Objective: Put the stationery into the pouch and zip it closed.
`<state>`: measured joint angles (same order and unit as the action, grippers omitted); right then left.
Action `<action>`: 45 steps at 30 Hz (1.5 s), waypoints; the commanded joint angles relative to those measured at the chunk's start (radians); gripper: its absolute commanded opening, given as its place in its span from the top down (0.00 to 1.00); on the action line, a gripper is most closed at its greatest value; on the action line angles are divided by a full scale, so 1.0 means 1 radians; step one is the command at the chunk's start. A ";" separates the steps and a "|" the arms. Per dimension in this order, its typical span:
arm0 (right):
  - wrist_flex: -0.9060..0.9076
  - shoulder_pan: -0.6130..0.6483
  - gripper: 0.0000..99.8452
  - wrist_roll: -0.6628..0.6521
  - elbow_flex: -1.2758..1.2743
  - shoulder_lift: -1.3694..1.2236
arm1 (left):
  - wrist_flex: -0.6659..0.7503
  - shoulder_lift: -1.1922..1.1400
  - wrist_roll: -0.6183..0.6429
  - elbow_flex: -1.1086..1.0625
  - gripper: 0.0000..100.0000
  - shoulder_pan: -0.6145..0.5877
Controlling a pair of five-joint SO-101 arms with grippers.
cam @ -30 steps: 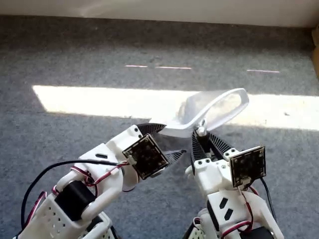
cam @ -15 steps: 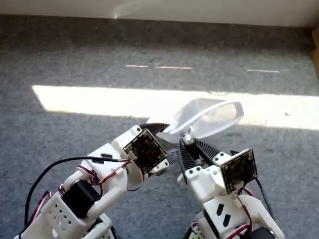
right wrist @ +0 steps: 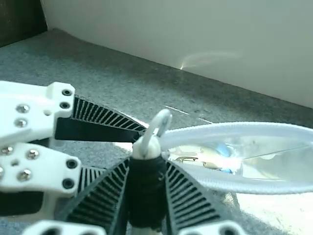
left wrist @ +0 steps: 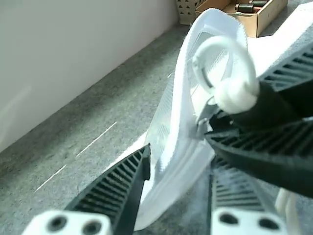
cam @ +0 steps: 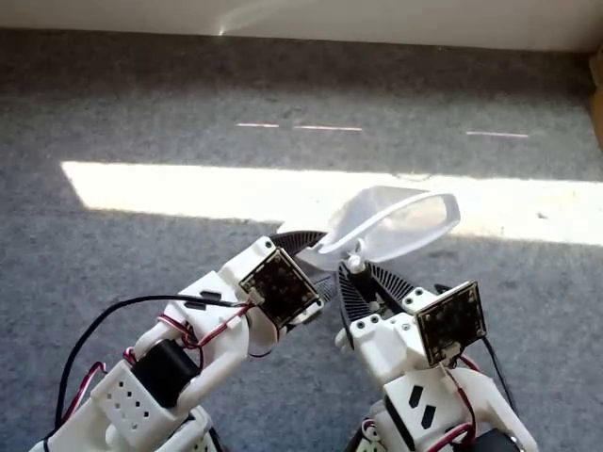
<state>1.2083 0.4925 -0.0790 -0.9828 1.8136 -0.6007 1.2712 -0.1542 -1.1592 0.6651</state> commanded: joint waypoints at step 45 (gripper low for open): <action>0.001 0.012 0.99 -0.005 0.050 0.005 | 0.052 0.008 0.141 0.001 0.83 -0.022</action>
<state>1.2083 0.4925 -0.0790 -0.9828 1.8136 -0.5762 1.2712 -0.0407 -1.1991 0.6820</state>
